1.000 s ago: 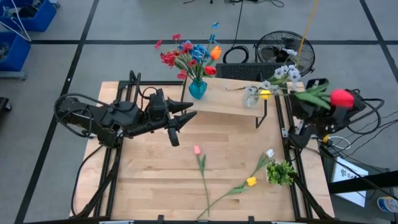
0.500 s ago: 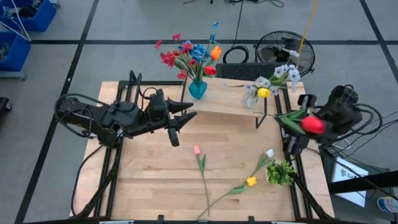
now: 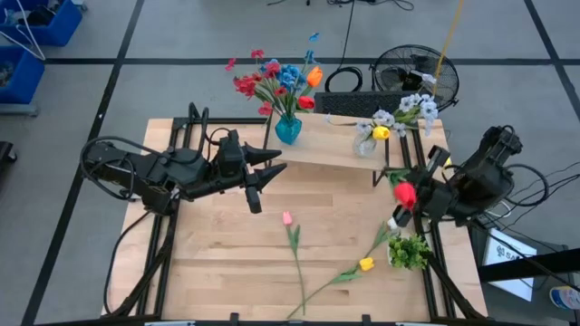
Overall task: Pick and place flowers into a vace then onto a shelf
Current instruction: Put the red tulip into the transparent vase on the shelf
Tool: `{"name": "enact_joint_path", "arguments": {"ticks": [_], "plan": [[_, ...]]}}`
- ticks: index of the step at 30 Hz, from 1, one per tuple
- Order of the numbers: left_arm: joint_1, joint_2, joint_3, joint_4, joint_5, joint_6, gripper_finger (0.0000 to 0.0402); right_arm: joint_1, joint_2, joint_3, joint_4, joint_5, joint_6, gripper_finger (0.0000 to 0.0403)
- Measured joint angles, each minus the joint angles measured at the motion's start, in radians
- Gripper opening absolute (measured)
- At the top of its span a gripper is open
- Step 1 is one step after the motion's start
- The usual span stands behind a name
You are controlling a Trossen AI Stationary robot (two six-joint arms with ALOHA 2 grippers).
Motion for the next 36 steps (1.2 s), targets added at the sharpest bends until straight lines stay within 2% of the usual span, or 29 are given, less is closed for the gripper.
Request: {"name": "enact_joint_path", "arguments": {"ticks": [8,11,13,17,19,23,26,29,32,36], "plan": [[0.000,0.000,0.000,0.018,0.000,-0.009,0.0161,-0.082,-0.031,0.000,0.052,-0.033,0.010,0.0008],[0.008,0.004,0.000,0.055,0.015,-0.017,0.0161,-0.108,-0.030,0.000,0.047,-0.096,0.041,0.0008],[0.021,0.023,0.001,0.082,0.071,-0.020,0.0161,-0.114,-0.028,0.000,0.051,-0.128,0.031,0.0008],[0.035,0.091,0.000,0.151,0.220,0.038,0.0161,-0.114,-0.031,0.000,0.128,-0.132,-0.041,0.0008],[0.040,0.126,0.000,0.198,0.257,0.078,0.0159,-0.112,-0.030,0.000,0.180,-0.132,-0.056,0.0008],[0.073,0.200,0.032,0.232,0.291,0.118,0.0122,-0.111,-0.031,0.000,0.262,-0.131,-0.060,0.0008],[0.109,0.263,0.078,0.233,0.332,0.129,0.0067,-0.111,-0.034,0.000,0.276,-0.120,-0.037,0.0008],[0.148,0.327,0.120,0.236,0.368,0.162,0.0013,-0.111,-0.028,0.000,0.250,-0.043,0.017,0.0008],[0.191,0.403,0.155,0.239,0.359,0.172,0.0011,-0.111,-0.019,0.000,0.177,0.052,0.084,0.0008],[0.245,0.497,0.173,0.293,0.390,0.208,0.0004,-0.111,0.000,0.000,0.079,0.106,0.173,0.0008]]}}
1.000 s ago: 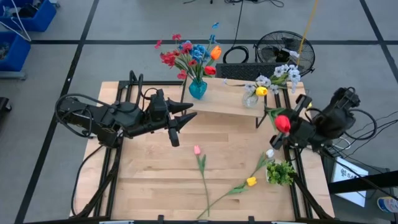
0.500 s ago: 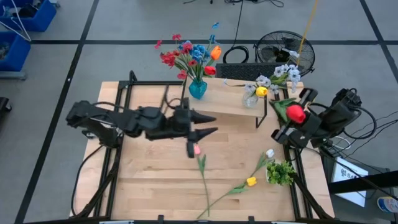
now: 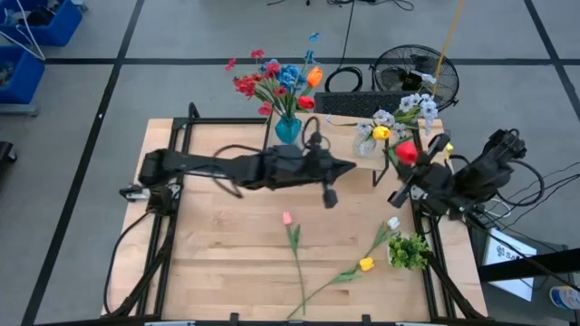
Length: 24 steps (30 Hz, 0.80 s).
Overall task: Pick and place flowers into a vace then onto a shelf
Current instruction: Put the red tulip into the transparent vase on the shelf
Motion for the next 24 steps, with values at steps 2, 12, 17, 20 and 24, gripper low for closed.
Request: {"name": "enact_joint_path", "arguments": {"ticks": [2,12,17,20,24], "plan": [[0.028,0.038,0.011,0.062,0.052,0.013,0.0005,0.000,0.012,0.000,-0.023,0.001,0.024,0.0008],[0.129,0.161,0.143,0.194,0.196,0.042,0.0003,0.000,0.050,0.000,-0.041,0.003,-0.009,0.0008],[0.164,0.168,0.190,0.193,0.195,0.066,0.0003,0.000,0.050,0.000,-0.016,0.002,-0.014,0.0008],[0.188,0.168,0.203,0.196,0.192,0.064,0.0004,0.000,0.051,0.000,-0.016,0.000,-0.010,0.0008],[0.222,0.168,0.209,0.197,0.187,0.047,0.0002,-0.007,0.052,0.000,-0.016,-0.041,-0.014,0.0008]]}}
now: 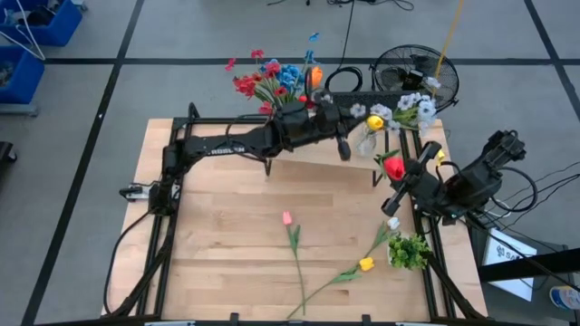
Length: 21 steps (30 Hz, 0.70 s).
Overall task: Pick and place flowers into a vace then onto a shelf
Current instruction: Put the red tulip into the transparent vase on the shelf
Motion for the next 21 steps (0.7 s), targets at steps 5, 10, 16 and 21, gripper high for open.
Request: {"name": "enact_joint_path", "arguments": {"ticks": [5,10,16,21], "plan": [[0.027,0.000,0.000,-0.003,0.000,-0.028,0.0004,-0.067,-0.001,0.000,0.009,-0.069,-0.048,0.0008],[0.044,0.000,0.000,-0.004,-0.025,-0.051,0.0005,-0.172,-0.002,0.000,0.005,-0.150,-0.032,0.0008],[0.056,0.000,0.000,-0.013,-0.052,-0.094,0.0004,-0.267,-0.003,0.000,-0.029,-0.196,0.040,0.0008],[0.055,0.000,0.000,-0.012,-0.060,-0.098,0.0002,-0.331,-0.001,0.000,-0.117,-0.198,0.108,0.0008]]}}
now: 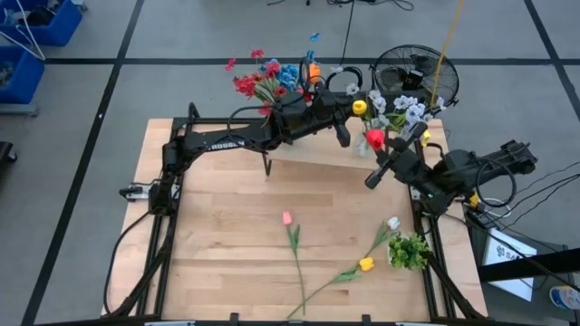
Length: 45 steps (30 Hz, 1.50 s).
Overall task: Pick and place flowers into a vace then onto a shelf
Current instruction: Put the red tulip into the transparent vase on the shelf
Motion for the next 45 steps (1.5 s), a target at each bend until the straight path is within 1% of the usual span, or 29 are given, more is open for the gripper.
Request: {"name": "enact_joint_path", "arguments": {"ticks": [4,9,12,15,16,21,26,30,32,36,38,42,45], "plan": [[-0.002,0.000,0.000,0.000,0.002,-0.001,0.0007,-0.050,0.000,0.000,-0.067,0.001,0.049,0.0008],[-0.009,0.000,0.000,0.000,0.008,-0.001,0.0003,-0.103,-0.001,0.000,-0.079,-0.006,0.092,0.0008],[-0.014,0.000,0.000,0.000,0.008,0.003,0.0009,-0.124,0.000,0.000,-0.082,-0.052,0.120,0.0008],[-0.015,0.000,0.000,-0.001,0.009,0.010,0.0004,-0.132,0.000,0.000,-0.055,-0.107,0.122,0.0008],[-0.014,0.000,0.000,-0.001,0.009,0.009,0.0003,-0.132,0.000,0.000,-0.047,-0.108,0.117,0.0008],[-0.014,0.000,0.000,-0.001,0.009,0.008,0.0012,-0.134,-0.004,0.000,-0.042,-0.103,0.095,0.0008],[-0.014,0.000,0.000,-0.008,0.009,0.022,0.0004,-0.135,-0.008,0.000,-0.040,-0.102,0.052,0.0008],[-0.012,0.000,0.000,-0.023,0.009,0.025,0.0012,-0.136,-0.013,0.000,-0.037,-0.100,0.058,0.0008],[-0.012,0.000,0.000,-0.025,0.009,0.021,0.0009,-0.136,-0.012,0.000,-0.050,-0.082,0.102,0.0008],[-0.012,-0.001,0.000,-0.026,0.009,0.011,0.0005,-0.143,-0.012,0.000,-0.157,-0.003,0.194,0.0008],[-0.013,-0.002,0.000,-0.026,0.010,0.002,0.0013,-0.153,-0.011,0.000,-0.198,0.001,0.232,0.0008],[-0.015,-0.002,0.000,-0.034,0.015,-0.012,0.0033,-0.175,-0.012,0.000,-0.219,0.002,0.277,0.0008],[-0.021,-0.002,0.000,-0.050,0.019,-0.045,0.0045,-0.189,-0.012,0.000,-0.244,0.013,0.338,0.0016]]}}
